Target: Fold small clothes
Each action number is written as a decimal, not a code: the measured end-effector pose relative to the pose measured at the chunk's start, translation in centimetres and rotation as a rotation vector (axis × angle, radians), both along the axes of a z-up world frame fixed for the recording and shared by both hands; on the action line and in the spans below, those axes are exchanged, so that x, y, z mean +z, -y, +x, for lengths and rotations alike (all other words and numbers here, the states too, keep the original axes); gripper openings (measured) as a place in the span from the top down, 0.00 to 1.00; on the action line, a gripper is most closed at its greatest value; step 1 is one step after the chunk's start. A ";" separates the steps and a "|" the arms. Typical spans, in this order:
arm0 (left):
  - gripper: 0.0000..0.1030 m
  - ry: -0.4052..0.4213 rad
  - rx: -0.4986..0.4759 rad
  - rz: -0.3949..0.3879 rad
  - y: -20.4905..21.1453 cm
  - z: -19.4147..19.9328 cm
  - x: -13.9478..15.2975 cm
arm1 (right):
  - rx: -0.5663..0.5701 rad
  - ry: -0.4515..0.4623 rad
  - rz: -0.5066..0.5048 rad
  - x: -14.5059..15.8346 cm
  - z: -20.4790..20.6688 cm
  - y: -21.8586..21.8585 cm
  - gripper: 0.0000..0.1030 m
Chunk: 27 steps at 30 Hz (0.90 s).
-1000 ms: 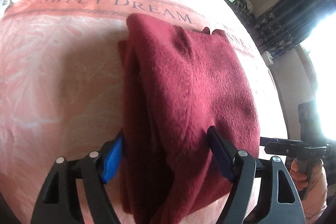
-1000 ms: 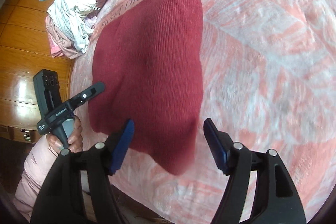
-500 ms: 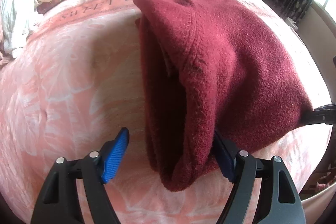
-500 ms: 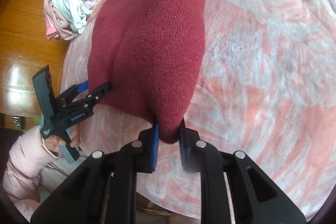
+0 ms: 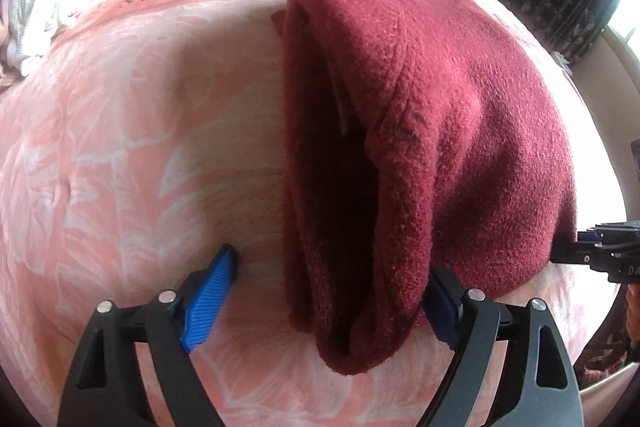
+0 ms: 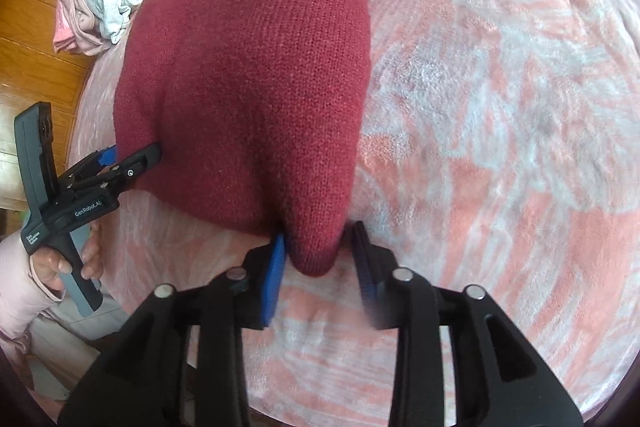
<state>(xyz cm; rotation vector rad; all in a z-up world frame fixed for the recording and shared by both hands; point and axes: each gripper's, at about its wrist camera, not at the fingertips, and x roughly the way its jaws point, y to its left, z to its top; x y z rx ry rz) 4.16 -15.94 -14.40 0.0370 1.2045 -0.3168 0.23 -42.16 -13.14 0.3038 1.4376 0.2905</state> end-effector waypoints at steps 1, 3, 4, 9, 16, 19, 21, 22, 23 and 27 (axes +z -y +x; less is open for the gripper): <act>0.16 -0.008 0.019 -0.006 0.0 0.2 0.3 | -0.003 0.013 -0.022 0.7 -0.1 -0.1 0.56; 0.16 -0.022 0.063 -0.016 -0.2 -0.3 1.2 | -0.026 0.066 -0.076 2.8 -0.6 0.0 0.55; 0.17 -0.024 0.079 -0.017 -0.3 -0.6 1.7 | -0.038 0.093 -0.116 3.9 -0.9 0.2 0.54; 0.16 -0.001 0.114 0.006 -0.4 -2.4 4.5 | -0.128 0.224 -0.260 9.0 -3.2 0.5 0.34; 0.10 0.085 0.125 0.097 -0.8 -4.1 8.5 | -0.172 0.258 -0.329 11.0 -6.3 -2.8 0.26; 0.10 0.110 0.131 0.107 -1.5 -5.2 9.8 | -0.162 0.248 -0.313 11.1 -7.8 -3.4 0.26; 0.10 0.133 0.133 0.103 -2.0 -6.4 10.7 | -0.168 0.258 -0.319 11.5 -8.8 -4.4 0.26; 0.09 0.142 0.133 0.103 -2.1 -6.8 11.0 | -0.165 0.262 -0.320 11.7 -9.1 -4.6 0.25; 0.09 0.147 0.135 0.102 -2.2 -7.1 11.4 | -0.166 0.268 -0.319 11.9 -9.3 -4.7 0.25; 0.09 0.188 0.167 0.091 -3.2 -8.6 12.9 | -0.184 0.295 -0.320 12.8 -9.8 -4.5 0.23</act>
